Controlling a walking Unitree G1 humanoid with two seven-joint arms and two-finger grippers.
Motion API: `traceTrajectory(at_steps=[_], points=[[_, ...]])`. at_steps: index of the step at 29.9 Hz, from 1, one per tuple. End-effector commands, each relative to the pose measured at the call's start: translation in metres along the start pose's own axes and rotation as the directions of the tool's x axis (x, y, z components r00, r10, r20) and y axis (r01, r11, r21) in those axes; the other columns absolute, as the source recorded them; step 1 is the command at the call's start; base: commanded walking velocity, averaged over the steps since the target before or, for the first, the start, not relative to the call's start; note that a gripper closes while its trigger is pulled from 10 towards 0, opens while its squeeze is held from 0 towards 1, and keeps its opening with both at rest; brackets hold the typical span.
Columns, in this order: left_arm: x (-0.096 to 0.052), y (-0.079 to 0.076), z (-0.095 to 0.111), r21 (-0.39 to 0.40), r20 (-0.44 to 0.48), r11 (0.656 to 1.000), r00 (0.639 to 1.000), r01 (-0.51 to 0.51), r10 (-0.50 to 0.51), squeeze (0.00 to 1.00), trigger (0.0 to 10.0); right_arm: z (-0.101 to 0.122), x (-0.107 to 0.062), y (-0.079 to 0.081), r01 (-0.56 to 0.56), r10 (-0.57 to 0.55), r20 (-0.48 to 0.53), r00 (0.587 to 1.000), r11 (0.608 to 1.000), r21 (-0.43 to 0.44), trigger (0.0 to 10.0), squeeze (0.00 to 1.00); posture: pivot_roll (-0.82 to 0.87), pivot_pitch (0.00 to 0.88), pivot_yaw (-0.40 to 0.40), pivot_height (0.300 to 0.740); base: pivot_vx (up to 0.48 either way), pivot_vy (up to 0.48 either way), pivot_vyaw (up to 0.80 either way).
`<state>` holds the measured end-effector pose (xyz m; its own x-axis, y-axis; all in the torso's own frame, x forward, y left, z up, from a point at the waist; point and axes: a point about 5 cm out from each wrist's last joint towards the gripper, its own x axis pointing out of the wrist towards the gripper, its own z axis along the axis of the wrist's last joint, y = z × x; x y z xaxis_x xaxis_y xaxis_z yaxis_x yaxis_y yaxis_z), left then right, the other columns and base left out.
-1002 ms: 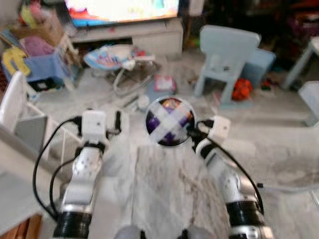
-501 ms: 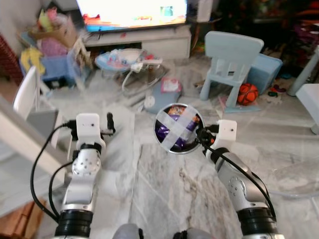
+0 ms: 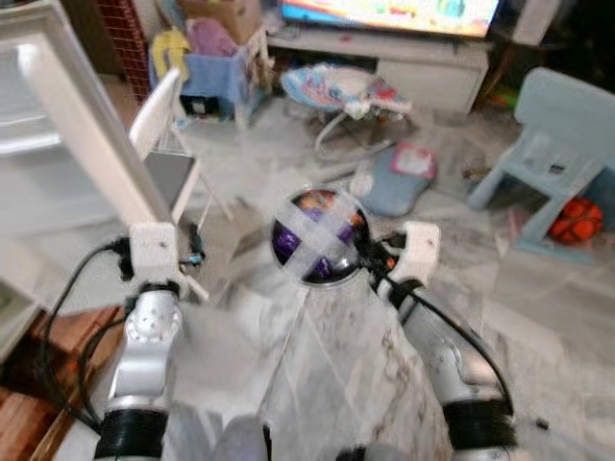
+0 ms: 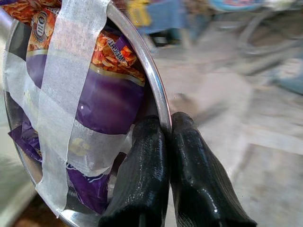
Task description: Restocking fridge
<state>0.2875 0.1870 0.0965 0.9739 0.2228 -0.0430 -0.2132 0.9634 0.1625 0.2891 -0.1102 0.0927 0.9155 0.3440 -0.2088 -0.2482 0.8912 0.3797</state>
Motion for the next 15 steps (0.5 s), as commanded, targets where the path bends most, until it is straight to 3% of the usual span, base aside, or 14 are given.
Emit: traceTrajectory(at_steps=[1,11,15], points=[[0.0003,0.0032,-0.0006,0.016,-0.008,0.999,0.999,-0.031,0.031,0.00,10.0,0.0118,-0.0006,0.0012,-0.016,0.016,0.041,0.999,1.000,-0.001,10.0,0.00,0.03,0.034,0.037,0.740,0.000,0.000,0.80],[-0.0007,0.0110,-0.0023,0.007,-0.007,0.998,0.998,-0.063,0.063,0.00,10.0,0.0074,-0.0004,0.0021,-0.025,0.026,0.024,0.999,1.000,-0.006,10.0,0.00,0.04,0.038,0.032,0.740,0.000,0.000,0.80],[-0.0064,0.0115,-0.0070,0.056,-0.002,0.996,0.997,-0.075,0.075,0.00,10.0,0.0061,0.0000,0.0008,-0.023,0.023,0.017,1.000,1.000,-0.004,10.0,0.00,0.04,0.035,0.028,0.740,0.000,0.000,0.80]])
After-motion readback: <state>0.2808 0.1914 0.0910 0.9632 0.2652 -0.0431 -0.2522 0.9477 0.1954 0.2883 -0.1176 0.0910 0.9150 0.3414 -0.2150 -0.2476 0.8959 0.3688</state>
